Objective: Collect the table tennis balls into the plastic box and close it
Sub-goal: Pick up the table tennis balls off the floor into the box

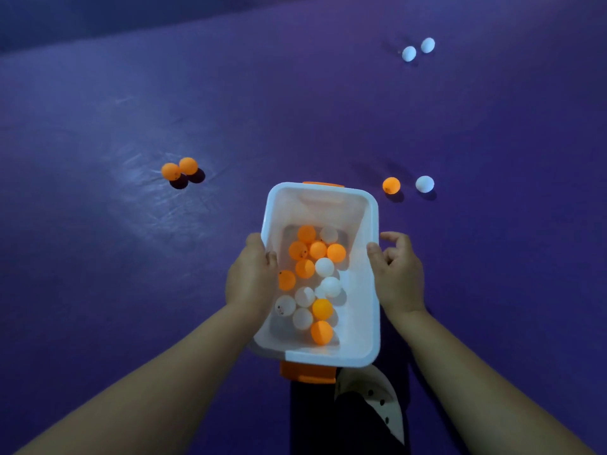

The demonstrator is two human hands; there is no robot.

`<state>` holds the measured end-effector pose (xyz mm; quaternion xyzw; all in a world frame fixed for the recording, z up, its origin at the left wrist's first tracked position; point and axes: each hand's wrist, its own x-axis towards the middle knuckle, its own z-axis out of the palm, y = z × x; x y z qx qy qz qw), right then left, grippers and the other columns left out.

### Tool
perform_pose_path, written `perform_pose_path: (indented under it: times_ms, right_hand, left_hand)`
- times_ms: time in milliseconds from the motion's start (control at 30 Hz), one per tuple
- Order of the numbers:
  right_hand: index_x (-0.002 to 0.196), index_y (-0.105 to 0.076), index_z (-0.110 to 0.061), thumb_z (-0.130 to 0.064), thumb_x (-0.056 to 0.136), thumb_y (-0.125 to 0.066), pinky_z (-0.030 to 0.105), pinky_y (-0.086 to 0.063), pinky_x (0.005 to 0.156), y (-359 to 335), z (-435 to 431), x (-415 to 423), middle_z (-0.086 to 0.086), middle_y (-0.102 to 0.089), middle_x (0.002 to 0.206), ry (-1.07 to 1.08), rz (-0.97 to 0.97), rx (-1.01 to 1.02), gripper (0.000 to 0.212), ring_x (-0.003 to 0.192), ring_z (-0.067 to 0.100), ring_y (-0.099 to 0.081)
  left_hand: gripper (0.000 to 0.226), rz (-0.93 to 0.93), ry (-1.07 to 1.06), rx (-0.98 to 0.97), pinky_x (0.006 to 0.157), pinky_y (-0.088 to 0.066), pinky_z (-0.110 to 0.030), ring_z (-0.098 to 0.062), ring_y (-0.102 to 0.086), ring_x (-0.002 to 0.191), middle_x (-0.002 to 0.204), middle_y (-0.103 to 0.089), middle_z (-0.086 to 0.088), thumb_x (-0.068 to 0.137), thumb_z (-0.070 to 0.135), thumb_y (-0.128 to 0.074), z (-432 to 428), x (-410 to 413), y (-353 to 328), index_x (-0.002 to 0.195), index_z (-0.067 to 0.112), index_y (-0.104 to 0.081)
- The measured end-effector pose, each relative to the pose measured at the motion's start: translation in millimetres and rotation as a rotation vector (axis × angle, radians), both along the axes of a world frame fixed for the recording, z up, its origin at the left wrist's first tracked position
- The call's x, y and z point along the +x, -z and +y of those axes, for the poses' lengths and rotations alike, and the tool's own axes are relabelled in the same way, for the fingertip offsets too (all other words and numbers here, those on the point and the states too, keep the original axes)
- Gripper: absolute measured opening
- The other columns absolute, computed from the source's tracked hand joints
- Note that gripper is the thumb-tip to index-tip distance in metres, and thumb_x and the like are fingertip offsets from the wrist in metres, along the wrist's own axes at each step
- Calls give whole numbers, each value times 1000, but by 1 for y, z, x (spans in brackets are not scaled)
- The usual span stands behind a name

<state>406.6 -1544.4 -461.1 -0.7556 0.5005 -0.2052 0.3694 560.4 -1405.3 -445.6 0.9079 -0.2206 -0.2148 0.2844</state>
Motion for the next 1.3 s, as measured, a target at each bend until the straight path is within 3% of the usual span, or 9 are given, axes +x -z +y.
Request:
perform_pose_path:
  times_ms: [100,167,367,533,700,867,1033,1167,1300]
  right_hand:
    - [90,-56,-16,-23,89,-57,33,-40,54,-3,-9,9,4,-52,55,31,-79,32,8,54,14,-48]
    - [79,-57,-13,-22,90,-55,35,-45,58,0,-21,14,4,-59,64,74,-122,40,14,61,16,-52]
    - [81,-58,-8,-26,97,-44,33,-36,58,29,-101,36,10,-60,78,136,-5,-50,27,70,25,-52]
    - [115,-57,-6,-19,96,-47,28,-32,70,53,-158,54,12,-51,117,111,112,-59,26,83,16,-45]
    - [132,-46,-14,-18,91,-56,29,-35,73,78,-172,55,12,-43,127,12,184,-33,42,96,29,-55]
    - [118,-55,-14,-30,91,-58,36,-49,79,66,-169,55,4,-59,107,35,-102,-26,32,83,15,-54]
    - [110,-58,-25,-61,87,-42,10,-45,74,20,-143,50,-15,-60,97,-250,-349,-146,46,86,0,-57]
    - [120,-58,-18,-69,84,-34,14,-43,61,9,-132,50,-17,-51,80,-499,-263,-224,67,72,4,-52]
    - [112,-61,-17,-66,84,-39,8,-37,58,30,-151,33,-18,-47,73,-328,-173,-250,61,71,-7,-50]
  left_hand:
    - [9,85,-21,-53,56,-37,-34,-25,-53,74,78,-53,0,96,22,-43,0,4,0,95,12,-44]
    - [9,118,-37,-88,53,-35,-31,-21,-51,71,75,-52,3,95,20,-45,-2,7,-1,95,12,-45]
    - [9,125,-99,-127,55,-38,-30,-14,-52,70,78,-54,5,94,21,-46,-26,27,-3,98,14,-48]
    - [8,62,-138,-160,54,-32,-32,-15,-46,66,72,-47,9,95,23,-49,-60,51,-2,95,15,-46]
    - [11,80,-188,-186,63,-39,-37,-16,-48,70,74,-49,6,95,24,-50,-90,65,1,94,14,-47]
    - [16,100,-226,-176,66,-43,-41,-23,-48,72,74,-48,2,93,27,-51,-110,77,10,86,14,-47]
    - [11,19,-192,-68,56,-33,-33,-22,-47,71,73,-47,4,95,23,-47,-119,77,11,89,14,-44]
    - [12,-40,-174,5,52,-28,-32,-26,-49,74,72,-46,4,96,23,-44,-118,75,9,90,12,-42]
    - [12,-61,-162,8,51,-27,-31,-24,-47,71,72,-45,4,96,21,-43,-116,76,9,89,12,-41]
